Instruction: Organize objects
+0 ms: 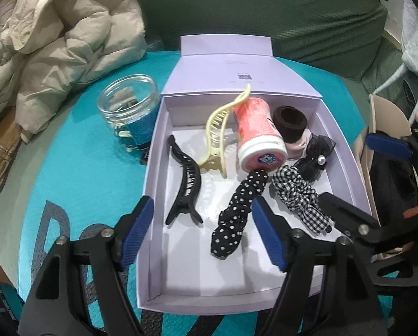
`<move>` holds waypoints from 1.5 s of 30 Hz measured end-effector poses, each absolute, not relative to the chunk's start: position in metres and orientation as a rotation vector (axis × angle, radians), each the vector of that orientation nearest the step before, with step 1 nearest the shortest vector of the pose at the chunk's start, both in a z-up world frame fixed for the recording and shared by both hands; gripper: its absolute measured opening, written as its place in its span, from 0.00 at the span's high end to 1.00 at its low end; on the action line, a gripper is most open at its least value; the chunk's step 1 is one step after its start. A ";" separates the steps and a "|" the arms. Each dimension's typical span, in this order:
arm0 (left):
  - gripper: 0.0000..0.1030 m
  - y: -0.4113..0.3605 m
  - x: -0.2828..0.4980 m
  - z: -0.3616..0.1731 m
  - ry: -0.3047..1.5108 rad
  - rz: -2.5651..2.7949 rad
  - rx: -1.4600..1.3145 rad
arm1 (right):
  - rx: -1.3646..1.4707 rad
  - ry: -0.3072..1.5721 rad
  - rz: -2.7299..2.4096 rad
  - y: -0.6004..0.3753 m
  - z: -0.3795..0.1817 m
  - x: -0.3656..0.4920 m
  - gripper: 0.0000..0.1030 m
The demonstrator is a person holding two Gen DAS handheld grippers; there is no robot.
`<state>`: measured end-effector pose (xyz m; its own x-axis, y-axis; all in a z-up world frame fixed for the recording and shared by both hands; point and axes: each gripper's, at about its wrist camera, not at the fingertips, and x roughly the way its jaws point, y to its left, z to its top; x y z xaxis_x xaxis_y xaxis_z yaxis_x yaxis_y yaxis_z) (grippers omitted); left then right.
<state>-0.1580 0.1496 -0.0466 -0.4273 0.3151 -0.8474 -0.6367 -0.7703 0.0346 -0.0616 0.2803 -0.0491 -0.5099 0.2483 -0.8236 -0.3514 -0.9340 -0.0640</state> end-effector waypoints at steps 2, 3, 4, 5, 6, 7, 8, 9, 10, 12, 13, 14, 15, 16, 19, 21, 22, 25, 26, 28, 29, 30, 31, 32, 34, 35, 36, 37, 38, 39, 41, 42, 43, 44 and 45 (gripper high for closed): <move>0.27 0.145 -0.158 -0.043 0.442 2.215 -1.205 | -1.290 0.171 2.463 0.280 -0.045 -0.059 0.00; 0.27 0.143 -0.157 -0.042 0.430 2.215 -1.204 | -1.275 0.177 2.467 0.280 -0.042 -0.058 0.00; 0.27 0.141 -0.157 -0.040 0.413 2.215 -1.208 | -1.264 0.180 2.469 0.279 -0.040 -0.056 0.00; 0.27 0.139 -0.157 -0.039 0.406 2.215 -1.211 | -1.258 0.180 2.470 0.279 -0.038 -0.055 0.00; 0.27 0.138 -0.156 -0.037 0.401 2.215 -1.214 | -1.250 0.180 2.472 0.277 -0.036 -0.054 0.00; 0.27 0.136 -0.155 -0.035 0.399 2.217 -1.217 | -1.245 0.179 2.473 0.276 -0.034 -0.053 0.00; 0.27 0.134 -0.153 -0.033 0.397 2.219 -1.217 | -1.244 0.178 2.473 0.274 -0.032 -0.052 0.00; 0.27 0.132 -0.151 -0.031 0.396 2.221 -1.216 | -1.238 0.178 2.476 0.272 -0.030 -0.051 0.00; 0.27 0.130 -0.149 -0.029 0.392 2.221 -1.216 | -1.234 0.179 2.478 0.271 -0.029 -0.050 0.00; 0.27 0.126 -0.147 -0.026 0.385 2.221 -1.223 | -1.229 0.188 2.484 0.268 -0.025 -0.047 0.00; 0.27 0.123 -0.145 -0.024 0.373 2.222 -1.225 | -1.227 0.189 2.485 0.266 -0.024 -0.046 0.00; 0.27 0.121 -0.143 -0.022 0.364 2.223 -1.226 | -1.225 0.187 2.487 0.264 -0.022 -0.043 0.00; 0.27 0.118 -0.141 -0.019 0.354 2.224 -1.227 | -1.227 0.179 2.488 0.261 -0.020 -0.041 0.00; 0.27 0.116 -0.140 -0.017 0.346 2.223 -1.225 | -1.228 0.174 2.488 0.259 -0.018 -0.040 0.00; 0.27 0.110 -0.132 -0.008 0.356 2.233 -1.214 | -1.224 0.158 2.478 0.252 -0.013 -0.033 0.00; 0.27 0.106 -0.128 -0.004 0.353 2.238 -1.211 | -1.221 0.164 2.469 0.249 -0.009 -0.029 0.00; 0.27 0.103 -0.126 0.000 0.345 2.240 -1.210 | -1.221 0.171 2.469 0.248 -0.008 -0.026 0.00; 0.27 0.095 -0.120 0.007 0.336 2.249 -1.206 | -1.211 0.185 2.464 0.243 -0.002 -0.019 0.00; 0.27 0.093 -0.118 0.010 0.335 2.253 -1.203 | -1.201 0.182 2.463 0.240 0.000 -0.016 0.00; 0.27 0.088 -0.112 0.015 0.332 2.259 -1.193 | -1.188 0.182 2.462 0.236 0.006 -0.011 0.00; 0.27 0.085 -0.109 0.017 0.333 2.261 -1.189 | -1.183 0.180 2.462 0.235 0.008 -0.009 0.00; 0.27 0.083 -0.106 0.019 0.334 2.262 -1.185 | -1.173 0.175 2.462 0.231 0.012 -0.006 0.00; 0.27 0.081 -0.102 0.022 0.335 2.267 -1.179 | -1.167 0.172 2.462 0.230 0.015 -0.004 0.00; 0.27 0.078 -0.099 0.025 0.335 2.273 -1.174 | -1.161 0.169 2.460 0.228 0.017 -0.002 0.00; 0.27 0.072 -0.092 0.031 0.331 2.288 -1.158 | -1.148 0.166 2.456 0.223 0.023 0.003 0.00; 0.27 0.069 -0.089 0.034 0.329 2.292 -1.152 | -1.132 0.173 2.456 0.220 0.028 0.008 0.00; 0.27 0.067 -0.087 0.037 0.326 2.295 -1.146 | -1.121 0.178 2.456 0.217 0.032 0.012 0.00; 0.27 0.063 -0.083 0.041 0.327 2.299 -1.137 | -1.110 0.184 2.455 0.216 0.035 0.015 0.00; 0.27 0.061 -0.080 0.043 0.329 2.304 -1.131 | -1.100 0.188 2.452 0.214 0.039 0.019 0.00; 0.27 0.060 -0.077 0.046 0.332 2.310 -1.125 | -1.085 0.187 2.450 0.211 0.044 0.023 0.00; 0.27 0.055 -0.070 0.051 0.344 2.326 -1.108 | -1.068 0.181 2.441 0.207 0.050 0.029 0.00; 0.27 0.052 -0.066 0.053 0.353 2.336 -1.099 | -1.059 0.180 2.435 0.204 0.053 0.033 0.00; 0.27 0.050 -0.062 0.054 0.360 2.344 -1.093 | -1.050 0.181 2.431 0.202 0.056 0.037 0.00; 0.27 0.049 -0.059 0.055 0.365 2.348 -1.089 | -1.043 0.183 2.425 0.200 0.058 0.040 0.00; 0.27 0.046 -0.056 0.056 0.368 2.351 -1.088 | -1.036 0.185 2.418 0.199 0.060 0.043 0.00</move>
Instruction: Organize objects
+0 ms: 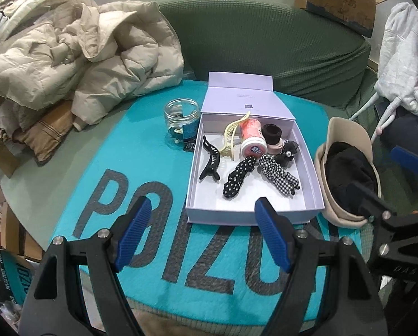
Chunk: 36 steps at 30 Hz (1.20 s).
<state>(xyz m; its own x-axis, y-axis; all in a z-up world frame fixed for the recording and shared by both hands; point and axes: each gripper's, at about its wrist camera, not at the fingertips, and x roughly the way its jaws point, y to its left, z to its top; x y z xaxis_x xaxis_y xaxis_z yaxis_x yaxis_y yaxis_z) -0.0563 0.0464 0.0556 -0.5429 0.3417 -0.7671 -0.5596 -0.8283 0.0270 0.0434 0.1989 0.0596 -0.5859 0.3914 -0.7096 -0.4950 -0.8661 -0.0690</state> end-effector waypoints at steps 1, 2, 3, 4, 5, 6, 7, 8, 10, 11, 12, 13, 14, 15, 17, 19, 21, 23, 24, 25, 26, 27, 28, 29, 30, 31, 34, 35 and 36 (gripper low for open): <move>0.27 0.044 -0.053 0.056 0.369 2.356 -1.086 | -1.025 0.186 2.413 0.197 0.061 0.047 0.00; 0.27 0.041 -0.048 0.057 0.373 2.361 -1.084 | -1.017 0.185 2.409 0.195 0.063 0.050 0.00; 0.27 0.039 -0.044 0.057 0.381 2.363 -1.085 | -1.006 0.183 2.396 0.192 0.064 0.054 0.00; 0.27 0.036 -0.040 0.056 0.386 2.365 -1.085 | -1.003 0.180 2.387 0.190 0.064 0.057 0.00; 0.27 0.035 -0.037 0.056 0.390 2.366 -1.086 | -0.997 0.180 2.379 0.187 0.064 0.062 0.00; 0.27 0.033 -0.034 0.056 0.393 2.365 -1.089 | -0.995 0.178 2.375 0.185 0.064 0.065 0.00; 0.27 0.030 -0.031 0.055 0.394 2.363 -1.094 | -0.994 0.175 2.375 0.182 0.064 0.068 0.00; 0.27 0.028 -0.028 0.053 0.394 2.363 -1.099 | -0.996 0.173 2.374 0.179 0.063 0.072 0.00; 0.27 0.023 -0.022 0.051 0.385 2.361 -1.110 | -0.994 0.179 2.366 0.175 0.061 0.077 0.00; 0.27 0.021 -0.019 0.050 0.377 2.360 -1.113 | -0.994 0.184 2.362 0.174 0.060 0.080 0.00; 0.27 0.018 -0.016 0.049 0.370 2.359 -1.114 | -0.992 0.186 2.354 0.172 0.058 0.083 0.00; 0.27 0.016 -0.013 0.048 0.366 2.359 -1.116 | -0.989 0.189 2.347 0.170 0.057 0.086 0.00; 0.27 0.014 -0.009 0.047 0.365 2.365 -1.116 | -0.988 0.193 2.343 0.168 0.056 0.088 0.00; 0.27 0.012 -0.006 0.046 0.367 2.369 -1.112 | -0.993 0.201 2.340 0.165 0.053 0.092 0.00; 0.27 0.008 0.001 0.044 0.367 2.374 -1.100 | -1.003 0.212 2.343 0.161 0.049 0.096 0.00; 0.27 0.003 0.005 0.041 0.350 2.375 -1.113 | -1.021 0.214 2.339 0.155 0.043 0.099 0.00; 0.27 -0.002 0.007 0.038 0.334 2.378 -1.124 | -1.037 0.210 2.336 0.149 0.038 0.101 0.00; 0.27 -0.007 0.010 0.034 0.335 2.387 -1.132 | -1.046 0.200 2.337 0.144 0.035 0.102 0.00; 0.27 -0.008 0.011 0.032 0.341 2.391 -1.136 | -1.050 0.199 2.339 0.142 0.034 0.103 0.00; 0.27 -0.011 0.013 0.030 0.347 2.394 -1.141 | -1.052 0.201 2.340 0.141 0.033 0.104 0.00; 0.27 -0.012 0.013 0.029 0.348 2.395 -1.145 | -1.051 0.202 2.340 0.140 0.033 0.104 0.00; 0.27 -0.014 0.014 0.028 0.346 2.394 -1.150 | -1.050 0.200 2.342 0.138 0.034 0.104 0.00; 0.27 -0.016 0.016 0.027 0.344 2.393 -1.151 | -1.048 0.199 2.344 0.137 0.034 0.104 0.00; 0.27 -0.017 0.017 0.026 0.344 2.392 -1.152 | -1.047 0.199 2.346 0.136 0.034 0.105 0.00; 0.27 -0.017 0.018 0.026 0.345 2.389 -1.154 | -1.047 0.200 2.347 0.136 0.034 0.105 0.00; 0.27 -0.018 0.019 0.026 0.346 2.384 -1.156 | -1.046 0.198 2.349 0.135 0.035 0.105 0.00; 0.27 -0.019 0.020 0.026 0.343 2.376 -1.160 | -1.044 0.198 2.352 0.134 0.035 0.106 0.00; 0.27 -0.019 0.021 0.026 0.344 2.379 -1.157 | -1.045 0.197 2.352 0.134 0.035 0.106 0.00; 0.27 -0.018 0.021 0.026 0.345 2.381 -1.152 | -1.045 0.197 2.352 0.134 0.035 0.107 0.00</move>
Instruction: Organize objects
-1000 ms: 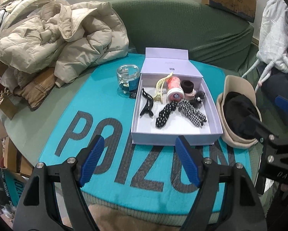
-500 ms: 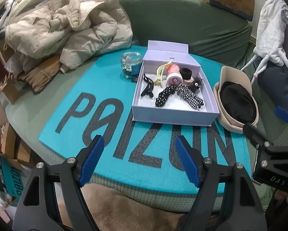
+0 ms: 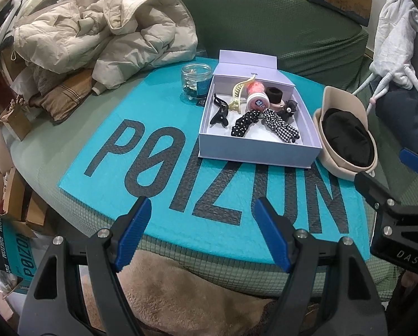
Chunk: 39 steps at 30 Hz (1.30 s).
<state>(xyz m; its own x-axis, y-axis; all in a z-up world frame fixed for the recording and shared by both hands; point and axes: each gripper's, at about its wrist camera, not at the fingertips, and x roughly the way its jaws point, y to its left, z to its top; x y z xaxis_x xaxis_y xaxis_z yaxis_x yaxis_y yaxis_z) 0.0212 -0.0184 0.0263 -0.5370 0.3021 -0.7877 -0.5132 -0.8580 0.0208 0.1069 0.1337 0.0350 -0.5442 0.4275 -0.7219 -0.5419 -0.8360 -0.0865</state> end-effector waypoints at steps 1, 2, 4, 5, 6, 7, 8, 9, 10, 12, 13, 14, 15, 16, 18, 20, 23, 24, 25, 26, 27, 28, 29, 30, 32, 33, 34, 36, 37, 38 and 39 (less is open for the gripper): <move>0.27 -0.018 0.022 0.027 0.348 2.382 -1.149 | -1.046 0.197 2.353 0.134 0.035 0.107 0.00; 0.27 -0.017 0.023 0.027 0.355 2.382 -1.147 | -1.048 0.198 2.353 0.134 0.035 0.107 0.00; 0.27 -0.016 0.024 0.027 0.357 2.388 -1.140 | -1.050 0.200 2.353 0.134 0.035 0.108 0.00; 0.27 -0.017 0.024 0.027 0.356 2.386 -1.139 | -1.051 0.201 2.353 0.134 0.035 0.108 0.00; 0.27 -0.017 0.025 0.028 0.355 2.384 -1.140 | -1.050 0.203 2.353 0.134 0.035 0.109 0.00; 0.27 -0.017 0.025 0.028 0.355 2.384 -1.139 | -1.052 0.202 2.354 0.134 0.035 0.109 0.00; 0.27 -0.017 0.025 0.028 0.356 2.386 -1.137 | -1.053 0.203 2.354 0.134 0.035 0.109 0.00; 0.27 -0.017 0.026 0.028 0.358 2.387 -1.135 | -1.053 0.205 2.353 0.135 0.035 0.110 0.00; 0.27 -0.016 0.026 0.029 0.363 2.386 -1.132 | -1.056 0.207 2.353 0.135 0.035 0.110 0.00; 0.27 -0.016 0.027 0.029 0.365 2.386 -1.131 | -1.059 0.211 2.350 0.136 0.034 0.110 0.00; 0.27 -0.015 0.027 0.029 0.365 2.384 -1.131 | -1.060 0.212 2.350 0.136 0.034 0.110 0.00; 0.27 -0.015 0.028 0.029 0.366 2.381 -1.131 | -1.061 0.213 2.351 0.136 0.034 0.110 0.00; 0.27 -0.015 0.028 0.029 0.365 2.377 -1.131 | -1.059 0.213 2.351 0.136 0.034 0.110 0.00; 0.27 -0.015 0.028 0.029 0.365 2.375 -1.132 | -1.059 0.213 2.351 0.136 0.035 0.110 0.00; 0.27 -0.015 0.029 0.029 0.364 2.374 -1.134 | -1.061 0.212 2.352 0.137 0.034 0.110 0.00; 0.27 -0.015 0.029 0.030 0.364 2.373 -1.135 | -1.061 0.212 2.353 0.137 0.035 0.110 0.00; 0.27 -0.015 0.029 0.030 0.364 2.373 -1.135 | -1.063 0.210 2.355 0.137 0.034 0.110 0.00; 0.27 -0.015 0.029 0.029 0.365 2.373 -1.137 | -1.062 0.211 2.356 0.137 0.034 0.110 0.00; 0.27 -0.015 0.028 0.029 0.365 2.369 -1.142 | -1.062 0.212 2.357 0.137 0.034 0.110 0.00; 0.27 -0.015 0.028 0.030 0.363 2.368 -1.144 | -1.063 0.212 2.358 0.137 0.034 0.110 0.00; 0.27 -0.015 0.028 0.030 0.362 2.370 -1.143 | -1.066 0.211 2.359 0.137 0.034 0.110 0.00; 0.27 -0.015 0.028 0.031 0.363 2.374 -1.142 | -1.067 0.211 2.359 0.137 0.034 0.110 0.00; 0.27 -0.014 0.028 0.031 0.364 2.376 -1.139 | -1.070 0.210 2.360 0.137 0.033 0.109 0.00; 0.27 -0.014 0.029 0.031 0.365 2.376 -1.137 | -1.071 0.211 2.360 0.136 0.033 0.109 0.00; 0.27 -0.013 0.029 0.031 0.368 2.372 -1.134 | -1.074 0.211 2.360 0.137 0.033 0.109 0.00; 0.27 -0.013 0.029 0.031 0.370 2.371 -1.133 | -1.073 0.212 2.360 0.136 0.033 0.109 0.00; 0.27 -0.013 0.028 0.031 0.372 2.370 -1.135 | -1.072 0.211 2.359 0.136 0.033 0.109 0.00; 0.27 -0.012 0.029 0.030 0.369 2.369 -1.138 | -1.075 0.211 2.359 0.136 0.033 0.108 0.00; 0.27 -0.013 0.028 0.030 0.367 2.369 -1.139 | -1.076 0.212 2.358 0.136 0.032 0.108 0.00; 0.27 -0.013 0.028 0.030 0.367 2.368 -1.140 | -1.078 0.212 2.358 0.136 0.032 0.108 0.00; 0.27 -0.013 0.028 0.029 0.368 2.368 -1.140 | -1.081 0.211 2.358 0.136 0.031 0.107 0.00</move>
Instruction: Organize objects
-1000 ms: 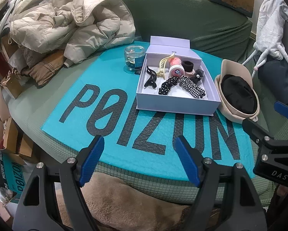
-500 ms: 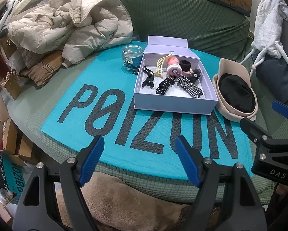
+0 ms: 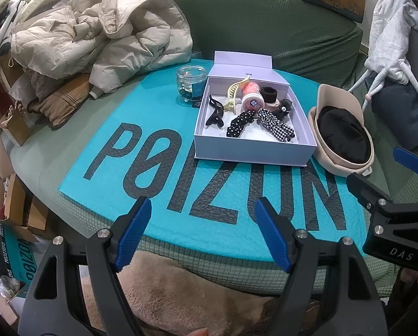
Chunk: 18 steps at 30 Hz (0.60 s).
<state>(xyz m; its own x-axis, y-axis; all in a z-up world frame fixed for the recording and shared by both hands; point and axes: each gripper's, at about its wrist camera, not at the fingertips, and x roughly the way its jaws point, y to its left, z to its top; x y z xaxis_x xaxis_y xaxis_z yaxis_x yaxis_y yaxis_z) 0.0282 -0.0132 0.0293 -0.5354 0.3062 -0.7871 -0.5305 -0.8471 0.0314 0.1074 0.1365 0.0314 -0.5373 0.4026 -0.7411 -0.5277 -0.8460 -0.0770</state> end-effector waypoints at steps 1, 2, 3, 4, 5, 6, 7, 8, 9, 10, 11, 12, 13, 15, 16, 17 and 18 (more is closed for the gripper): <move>0.27 -0.013 0.028 0.029 0.369 2.368 -1.141 | -1.084 0.211 2.357 0.136 0.031 0.107 0.00; 0.27 -0.013 0.028 0.029 0.371 2.367 -1.142 | -1.085 0.211 2.357 0.137 0.030 0.107 0.00; 0.27 -0.013 0.028 0.029 0.369 2.367 -1.142 | -1.089 0.211 2.357 0.137 0.030 0.106 0.00; 0.27 -0.013 0.028 0.029 0.368 2.367 -1.142 | -1.091 0.212 2.357 0.137 0.029 0.106 0.00; 0.27 -0.013 0.028 0.029 0.369 2.368 -1.143 | -1.092 0.212 2.357 0.137 0.029 0.106 0.00; 0.27 -0.013 0.028 0.029 0.369 2.368 -1.143 | -1.094 0.212 2.357 0.137 0.028 0.106 0.00; 0.27 -0.013 0.028 0.028 0.370 2.368 -1.145 | -1.096 0.212 2.356 0.137 0.028 0.105 0.00; 0.27 -0.013 0.028 0.027 0.369 2.366 -1.148 | -1.097 0.213 2.356 0.137 0.028 0.105 0.00; 0.27 -0.014 0.027 0.027 0.367 2.364 -1.150 | -1.100 0.213 2.356 0.137 0.027 0.105 0.00; 0.27 -0.014 0.027 0.026 0.364 2.361 -1.153 | -1.104 0.213 2.355 0.137 0.027 0.104 0.00; 0.27 -0.014 0.026 0.025 0.363 2.360 -1.155 | -1.106 0.213 2.355 0.137 0.026 0.104 0.00; 0.27 -0.014 0.027 0.024 0.363 2.359 -1.157 | -1.108 0.213 2.354 0.137 0.026 0.104 0.00; 0.27 -0.014 0.026 0.024 0.364 2.357 -1.158 | -1.111 0.213 2.353 0.137 0.025 0.103 0.00; 0.27 -0.014 0.026 0.024 0.365 2.359 -1.155 | -1.114 0.212 2.353 0.137 0.024 0.103 0.00; 0.27 -0.014 0.026 0.024 0.367 2.359 -1.151 | -1.116 0.211 2.352 0.137 0.024 0.103 0.00; 0.27 -0.014 0.026 0.024 0.368 2.358 -1.150 | -1.118 0.210 2.352 0.137 0.024 0.103 0.00; 0.27 -0.014 0.026 0.024 0.369 2.357 -1.152 | -1.121 0.210 2.352 0.138 0.023 0.102 0.00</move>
